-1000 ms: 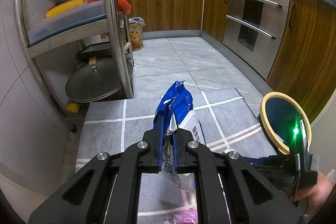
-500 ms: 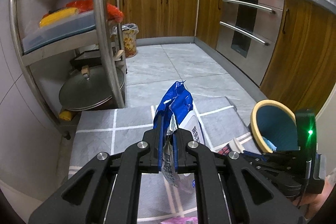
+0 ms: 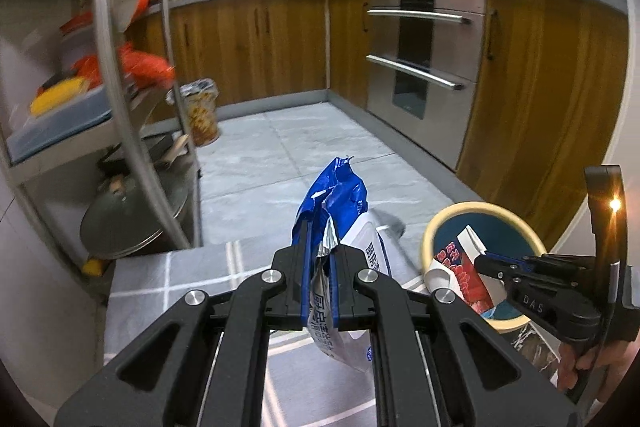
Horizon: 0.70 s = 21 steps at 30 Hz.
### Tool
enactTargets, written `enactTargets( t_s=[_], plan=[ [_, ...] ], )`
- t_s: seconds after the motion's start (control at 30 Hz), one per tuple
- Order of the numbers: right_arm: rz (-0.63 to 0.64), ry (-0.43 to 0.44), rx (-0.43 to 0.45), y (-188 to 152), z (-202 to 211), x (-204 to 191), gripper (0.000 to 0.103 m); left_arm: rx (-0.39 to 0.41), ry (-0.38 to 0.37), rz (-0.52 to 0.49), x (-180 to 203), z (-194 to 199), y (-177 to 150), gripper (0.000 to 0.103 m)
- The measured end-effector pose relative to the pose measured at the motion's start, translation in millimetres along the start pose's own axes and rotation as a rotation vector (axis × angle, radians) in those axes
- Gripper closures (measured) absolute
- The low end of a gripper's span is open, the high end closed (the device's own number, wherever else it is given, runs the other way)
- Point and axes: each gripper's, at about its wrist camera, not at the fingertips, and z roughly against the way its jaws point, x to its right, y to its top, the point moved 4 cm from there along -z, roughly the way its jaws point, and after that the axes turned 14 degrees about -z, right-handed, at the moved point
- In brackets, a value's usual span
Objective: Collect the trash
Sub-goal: 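Carry the wipes pack and paper cup over the blue bin with both tools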
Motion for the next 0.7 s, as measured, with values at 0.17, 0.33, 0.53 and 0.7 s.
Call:
enactTargets(
  t_s=[0.17,0.33,0.53,0.7],
  plan=[
    [-0.042,-0.040,0.048,11.8,10.2,31.1,0.099,0.028,-0.048,-0.038,33.6,-4.6,19.8,0.096],
    [-0.111,-0.081,0.086,22.8,21.5,69.2,0.099,0.037,-0.092,-0.088,71.0,-12.9,34.4,0.096],
    [-0.147,-0.162,0.121,29.4,25.4,106.7,0.099,0.034,-0.148,-0.123,106.2,-25.3,41.9,0.096],
    [-0.185,-0.194,0.113,31.1,22.1,129.4,0.099,0.028,-0.177,-0.149,131.9,-37.8,46.9,0.096]
  ],
)
